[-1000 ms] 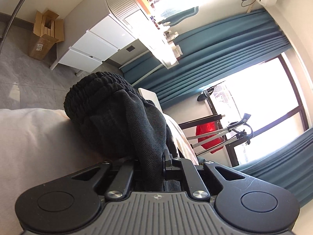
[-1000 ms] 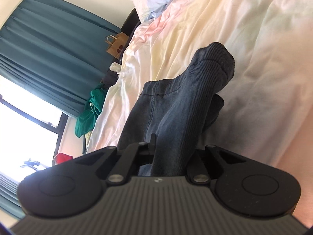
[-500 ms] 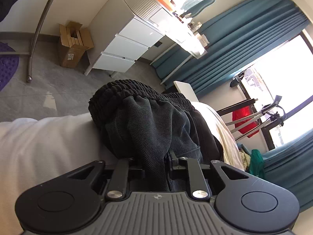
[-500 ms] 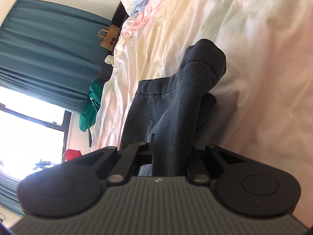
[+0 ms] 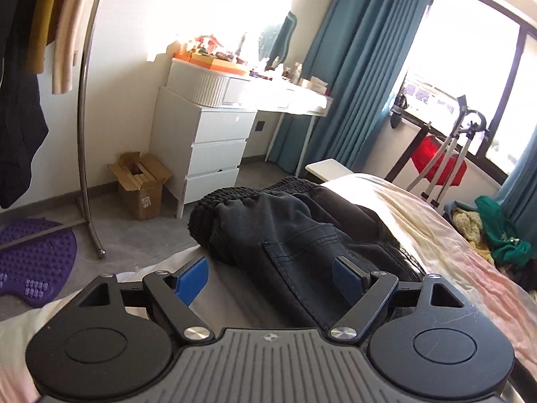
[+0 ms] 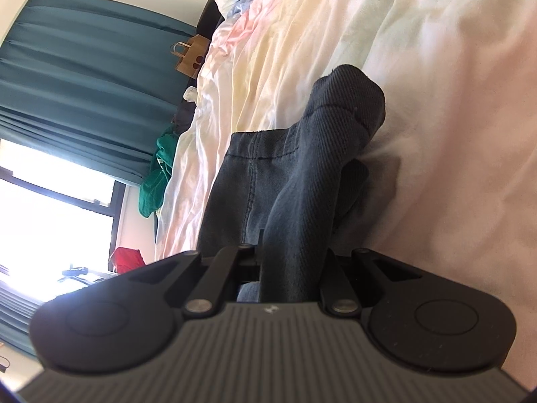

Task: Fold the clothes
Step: 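Lay the waistband on the trousers and open the left gripper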

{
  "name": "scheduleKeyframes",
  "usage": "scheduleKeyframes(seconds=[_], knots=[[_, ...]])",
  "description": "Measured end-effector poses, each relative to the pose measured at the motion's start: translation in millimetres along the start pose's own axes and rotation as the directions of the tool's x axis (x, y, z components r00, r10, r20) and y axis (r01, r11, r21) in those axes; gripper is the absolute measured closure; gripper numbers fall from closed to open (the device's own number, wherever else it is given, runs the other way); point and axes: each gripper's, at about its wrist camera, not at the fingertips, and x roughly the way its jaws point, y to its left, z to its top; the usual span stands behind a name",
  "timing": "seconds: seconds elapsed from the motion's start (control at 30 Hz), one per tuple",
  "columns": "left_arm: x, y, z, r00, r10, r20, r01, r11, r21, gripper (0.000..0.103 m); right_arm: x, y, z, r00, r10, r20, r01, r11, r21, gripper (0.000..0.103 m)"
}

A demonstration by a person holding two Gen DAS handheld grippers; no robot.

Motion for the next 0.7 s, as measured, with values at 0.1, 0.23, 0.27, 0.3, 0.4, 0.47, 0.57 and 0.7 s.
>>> scheduleKeyframes(seconds=[0.1, 0.23, 0.27, 0.3, 0.4, 0.47, 0.57, 0.7], knots=[[14, -43, -3, 0.998, -0.059, -0.002, 0.059, 0.990, 0.126, 0.018, 0, -3, 1, 1.000, 0.001, -0.004, -0.001, 1.000, -0.003, 0.093], [39, -99, -13, 0.992, -0.120, -0.029, 0.123, 0.944, 0.307, 0.018, 1, -6, 1, 1.000, -0.008, -0.006, 0.008, 1.000, 0.002, 0.093], [46, -113, -17, 0.990, -0.138, -0.040, 0.143, 0.927, 0.346, 0.018, 1, -5, 1, 1.000, -0.010, -0.005, 0.010, 1.000, -0.002, 0.093], [53, -124, -23, 0.986, -0.159, -0.054, 0.168, 0.911, 0.377, 0.018, 1, -4, 1, 1.000, -0.012, -0.004, 0.012, 1.000, -0.009, 0.093], [70, -152, -44, 0.972, -0.216, -0.088, 0.233, 0.870, 0.435, 0.018, 2, -1, 2, 1.000, -0.018, -0.001, 0.018, 0.999, -0.034, 0.093], [80, -163, -61, 0.964, -0.249, -0.099, 0.266, 0.851, 0.453, 0.018, 1, 1, 2, 1.000, -0.023, 0.005, 0.024, 0.998, -0.052, 0.093], [95, -174, -84, 0.952, -0.281, -0.118, 0.303, 0.832, 0.465, 0.018, 0, 7, 1, 0.999, -0.033, 0.017, 0.035, 0.996, -0.088, 0.093], [111, -178, -98, 0.949, -0.276, -0.154, 0.316, 0.822, 0.475, 0.018, 0, 15, -2, 0.998, -0.051, 0.046, 0.057, 0.989, -0.136, 0.093]])
